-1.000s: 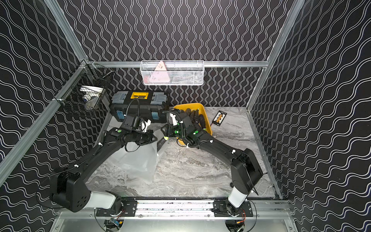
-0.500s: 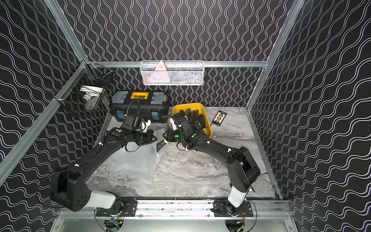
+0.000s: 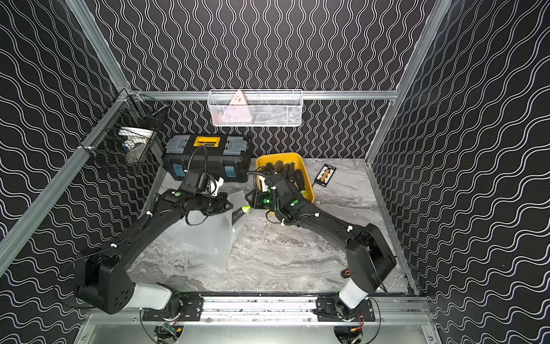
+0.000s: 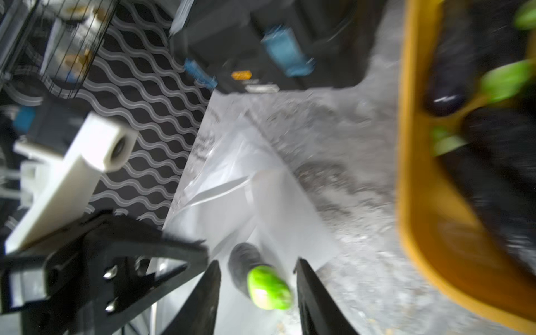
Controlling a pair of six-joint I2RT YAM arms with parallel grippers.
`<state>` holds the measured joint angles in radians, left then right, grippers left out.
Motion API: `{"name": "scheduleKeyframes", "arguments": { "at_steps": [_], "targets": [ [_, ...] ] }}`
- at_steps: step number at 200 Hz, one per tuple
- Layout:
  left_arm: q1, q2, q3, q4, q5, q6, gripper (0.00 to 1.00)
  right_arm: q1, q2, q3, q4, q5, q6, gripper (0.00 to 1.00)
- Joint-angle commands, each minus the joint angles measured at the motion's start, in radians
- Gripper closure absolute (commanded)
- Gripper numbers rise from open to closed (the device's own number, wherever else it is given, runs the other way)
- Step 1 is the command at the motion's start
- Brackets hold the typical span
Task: Place the eggplant in a zip-top bag and seal the zipper
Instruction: Place the eggplant in the zipper food storage bag.
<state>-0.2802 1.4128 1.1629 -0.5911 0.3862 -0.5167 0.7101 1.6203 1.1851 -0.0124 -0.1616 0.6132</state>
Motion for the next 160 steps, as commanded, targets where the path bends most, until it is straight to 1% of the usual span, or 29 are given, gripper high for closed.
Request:
{"name": "scheduleKeyframes", "arguments": {
  "at_steps": [1,64,82,106,160],
  "targets": [
    [-0.001,0.001,-0.006,0.017,0.001,0.011,1.0,-0.004,0.002,-0.015,-0.009,-0.005,0.002,0.56],
    [-0.004,0.003,0.006,0.013,0.001,0.014,1.0,0.03,0.081,0.022,0.01,-0.048,0.023,0.62],
    [-0.004,0.003,0.006,0.013,0.002,0.015,1.0,0.041,0.092,0.029,0.017,-0.05,0.032,0.66],
    [-0.004,0.0,0.004,0.011,0.0,0.017,1.0,0.049,0.092,0.037,0.012,-0.044,0.035,0.73],
    [-0.004,0.006,0.006,0.007,-0.012,0.023,1.0,0.069,0.058,0.042,-0.019,-0.001,0.039,0.77]
  ]
}}
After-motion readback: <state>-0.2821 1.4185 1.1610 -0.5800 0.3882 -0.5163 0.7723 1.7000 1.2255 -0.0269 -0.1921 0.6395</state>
